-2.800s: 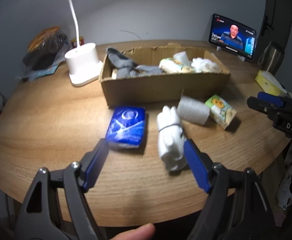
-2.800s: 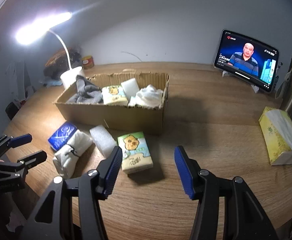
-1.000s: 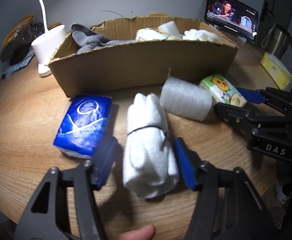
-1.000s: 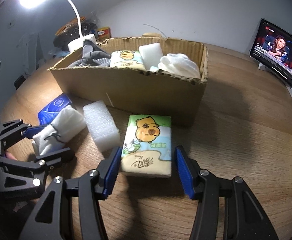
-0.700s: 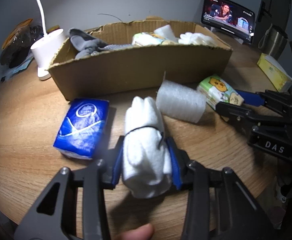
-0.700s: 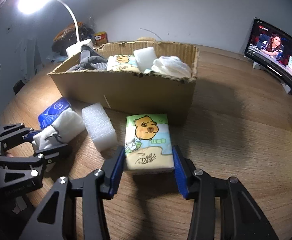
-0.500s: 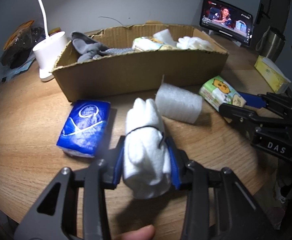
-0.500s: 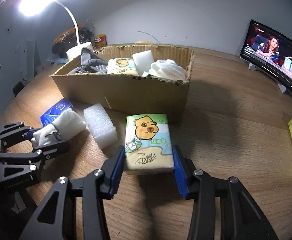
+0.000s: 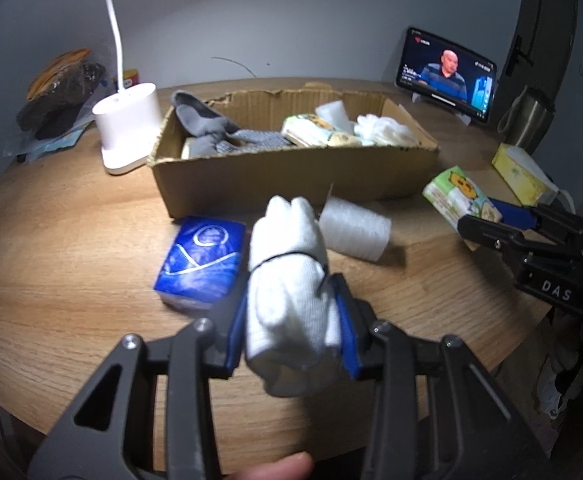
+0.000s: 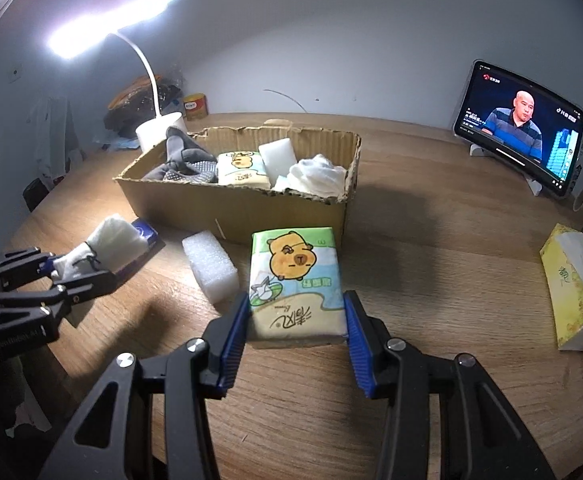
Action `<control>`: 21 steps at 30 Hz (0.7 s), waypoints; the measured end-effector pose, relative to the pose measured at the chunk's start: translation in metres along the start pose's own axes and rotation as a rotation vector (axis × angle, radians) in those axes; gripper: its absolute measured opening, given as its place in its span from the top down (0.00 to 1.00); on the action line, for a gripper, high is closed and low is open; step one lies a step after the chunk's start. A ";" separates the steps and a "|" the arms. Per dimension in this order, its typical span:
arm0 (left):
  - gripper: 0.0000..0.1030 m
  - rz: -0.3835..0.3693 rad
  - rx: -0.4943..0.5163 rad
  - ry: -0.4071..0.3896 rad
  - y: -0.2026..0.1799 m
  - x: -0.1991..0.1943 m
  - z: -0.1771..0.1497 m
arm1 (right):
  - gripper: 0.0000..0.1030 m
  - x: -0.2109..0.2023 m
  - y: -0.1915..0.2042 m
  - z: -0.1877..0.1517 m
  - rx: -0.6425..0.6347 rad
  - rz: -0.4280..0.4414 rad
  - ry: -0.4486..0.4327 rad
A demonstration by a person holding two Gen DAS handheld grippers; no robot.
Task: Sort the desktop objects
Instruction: 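Lift the white sock with the left gripper while the right lifts the tissue pack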
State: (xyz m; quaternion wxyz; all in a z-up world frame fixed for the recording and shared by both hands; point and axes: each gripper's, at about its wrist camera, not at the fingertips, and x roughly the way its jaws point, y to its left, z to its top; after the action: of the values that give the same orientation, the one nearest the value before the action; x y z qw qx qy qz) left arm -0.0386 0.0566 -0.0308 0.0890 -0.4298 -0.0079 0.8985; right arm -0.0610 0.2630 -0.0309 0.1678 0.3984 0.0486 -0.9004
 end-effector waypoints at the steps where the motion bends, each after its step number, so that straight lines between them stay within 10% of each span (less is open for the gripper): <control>1: 0.62 -0.001 -0.002 -0.004 0.001 -0.003 0.001 | 0.00 -0.002 0.001 0.000 0.000 -0.002 -0.003; 21: 0.61 0.016 0.012 -0.085 0.016 -0.012 0.063 | 0.00 -0.012 0.001 0.039 0.015 0.006 -0.087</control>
State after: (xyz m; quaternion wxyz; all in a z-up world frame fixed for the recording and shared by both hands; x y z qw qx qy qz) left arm -0.0822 0.0432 0.0163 0.0841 -0.3908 -0.0028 0.9166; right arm -0.0805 0.2566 0.0043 0.1697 0.3604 0.0333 -0.9166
